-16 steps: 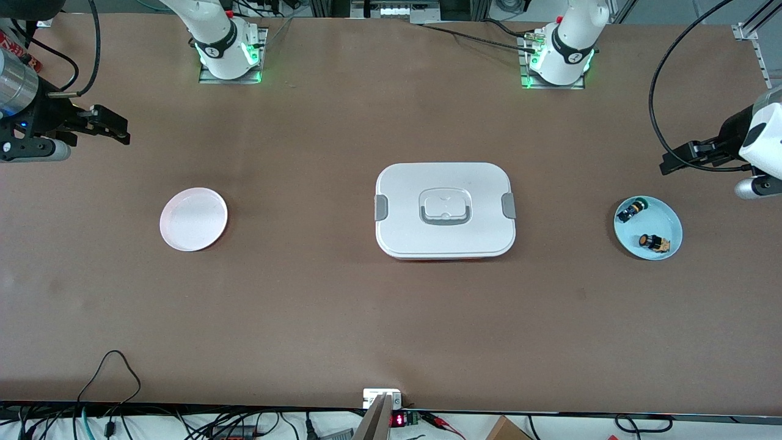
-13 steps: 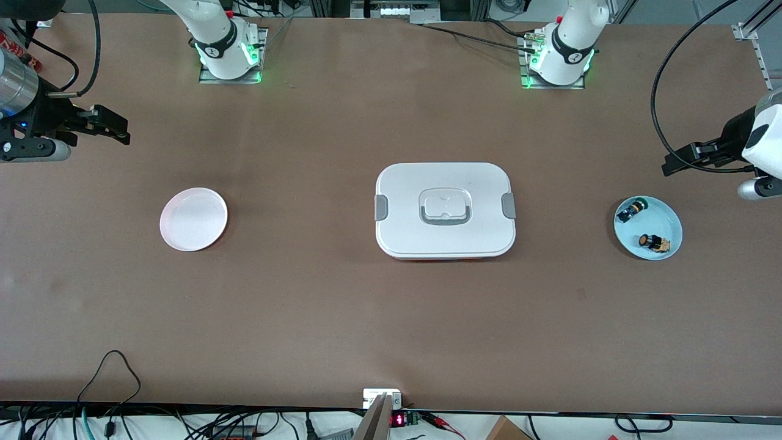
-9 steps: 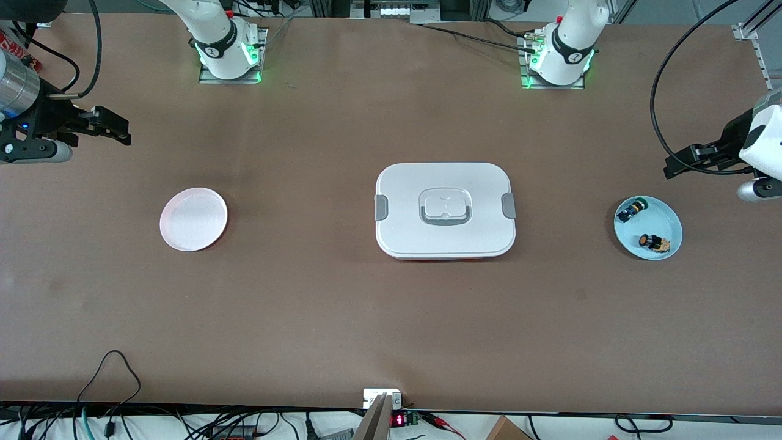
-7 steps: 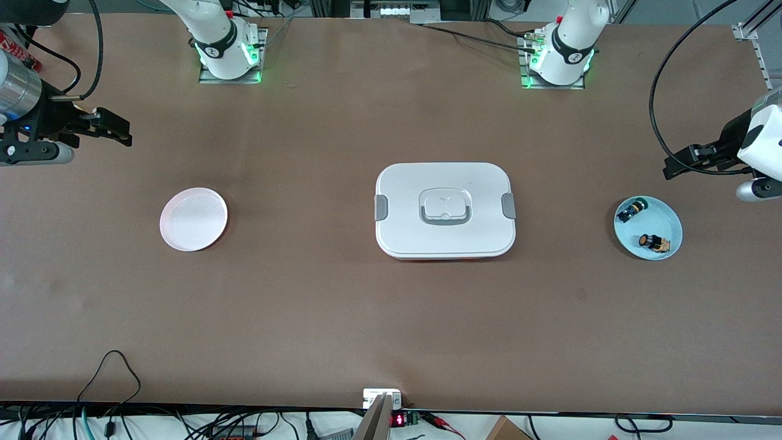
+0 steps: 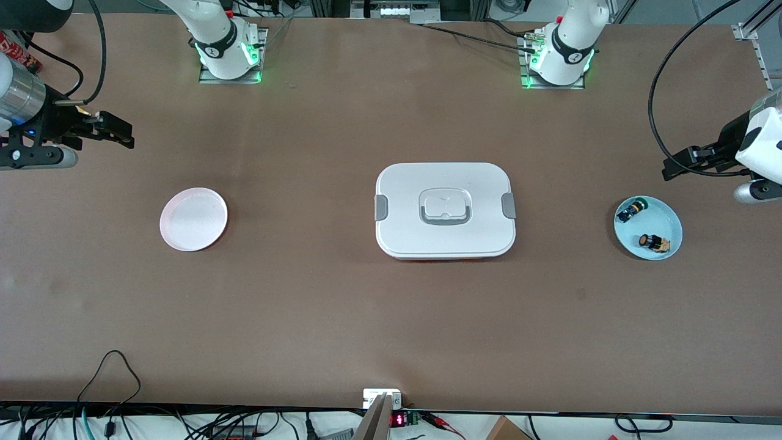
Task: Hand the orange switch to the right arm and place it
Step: 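Move the left gripper toward the blue dish while the right gripper lowers, then lower the left gripper onto the orange switch in the blue dish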
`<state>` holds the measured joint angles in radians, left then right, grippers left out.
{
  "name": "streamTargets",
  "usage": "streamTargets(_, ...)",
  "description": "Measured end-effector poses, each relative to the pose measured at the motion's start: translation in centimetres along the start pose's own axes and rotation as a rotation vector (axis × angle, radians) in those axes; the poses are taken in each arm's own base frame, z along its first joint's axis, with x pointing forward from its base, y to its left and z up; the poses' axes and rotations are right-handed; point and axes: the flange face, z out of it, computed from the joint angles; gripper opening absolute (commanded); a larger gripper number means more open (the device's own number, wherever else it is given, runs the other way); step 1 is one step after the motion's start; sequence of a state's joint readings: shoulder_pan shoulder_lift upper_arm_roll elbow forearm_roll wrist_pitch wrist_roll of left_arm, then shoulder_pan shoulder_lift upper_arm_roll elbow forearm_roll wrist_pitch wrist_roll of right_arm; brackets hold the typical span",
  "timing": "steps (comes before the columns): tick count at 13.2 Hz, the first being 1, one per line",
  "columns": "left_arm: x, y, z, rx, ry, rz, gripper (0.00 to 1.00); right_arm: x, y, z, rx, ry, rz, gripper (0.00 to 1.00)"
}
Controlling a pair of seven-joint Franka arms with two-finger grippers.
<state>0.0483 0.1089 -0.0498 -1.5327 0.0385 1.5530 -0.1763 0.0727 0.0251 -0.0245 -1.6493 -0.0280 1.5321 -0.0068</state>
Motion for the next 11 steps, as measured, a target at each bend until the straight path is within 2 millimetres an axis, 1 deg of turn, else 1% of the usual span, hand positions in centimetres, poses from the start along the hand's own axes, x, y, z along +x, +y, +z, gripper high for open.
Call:
streamTargets(2,0.6,0.0,1.2,0.004,-0.020,-0.001,1.00,0.7,-0.1,1.2,-0.001,-0.022,-0.002,1.00)
streamTargets(4,1.7,0.3,3.3,0.008,-0.049,0.003,1.00,1.4,-0.4,2.3,-0.001,-0.041,-0.007,1.00)
streamTargets(8,2.9,0.7,6.1,0.014,-0.094,0.006,1.00,2.5,-2.0,4.3,-0.006,-0.074,-0.035,1.00)
streamTargets(10,3.3,0.8,7.1,0.017,-0.111,0.008,1.00,2.9,-2.5,4.9,-0.008,-0.085,-0.044,1.00)
streamTargets(11,3.7,1.1,8.1,0.018,-0.125,0.011,1.00,2.9,-2.6,5.0,-0.007,-0.087,-0.045,1.00)
